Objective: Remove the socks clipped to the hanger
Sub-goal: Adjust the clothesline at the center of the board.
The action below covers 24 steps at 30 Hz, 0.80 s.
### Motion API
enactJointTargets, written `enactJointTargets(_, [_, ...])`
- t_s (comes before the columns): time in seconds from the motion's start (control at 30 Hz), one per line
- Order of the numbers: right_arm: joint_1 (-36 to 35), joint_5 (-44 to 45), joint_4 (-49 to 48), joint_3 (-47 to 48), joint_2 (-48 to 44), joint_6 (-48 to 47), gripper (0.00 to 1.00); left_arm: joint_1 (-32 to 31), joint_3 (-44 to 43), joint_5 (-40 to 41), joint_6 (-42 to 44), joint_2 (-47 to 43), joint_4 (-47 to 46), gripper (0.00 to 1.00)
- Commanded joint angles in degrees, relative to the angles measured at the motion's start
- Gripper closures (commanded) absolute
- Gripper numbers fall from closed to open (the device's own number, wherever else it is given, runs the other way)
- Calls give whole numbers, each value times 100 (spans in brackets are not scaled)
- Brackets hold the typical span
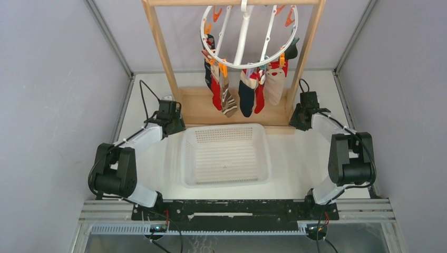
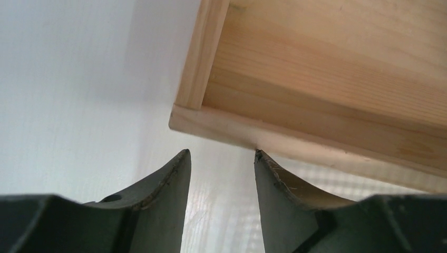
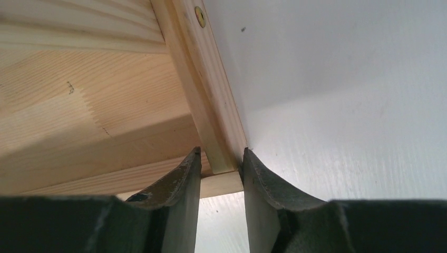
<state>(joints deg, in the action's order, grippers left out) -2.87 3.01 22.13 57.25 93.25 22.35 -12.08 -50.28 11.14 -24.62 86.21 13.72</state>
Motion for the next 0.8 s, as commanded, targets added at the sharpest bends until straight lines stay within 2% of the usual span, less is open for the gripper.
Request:
enactJointTargets(0.0, [-128,-67,514,-386,-420,67,61,22,246,-191,-106,-368,97,48])
enactJointTargets(0.27, [-161,-228,416,-865,-895,204,61,-35,502,-191,-149,-869,183,48])
enactJointTargets(0.53, [-144,-235,490,-909,-1199,217,60,-129,510,-202,-166,-1062,271,49])
enactJointTargets(0.77, [-113,-239,390,-840,-1028,230,59,-164,522,1,-125,-955,267,48])
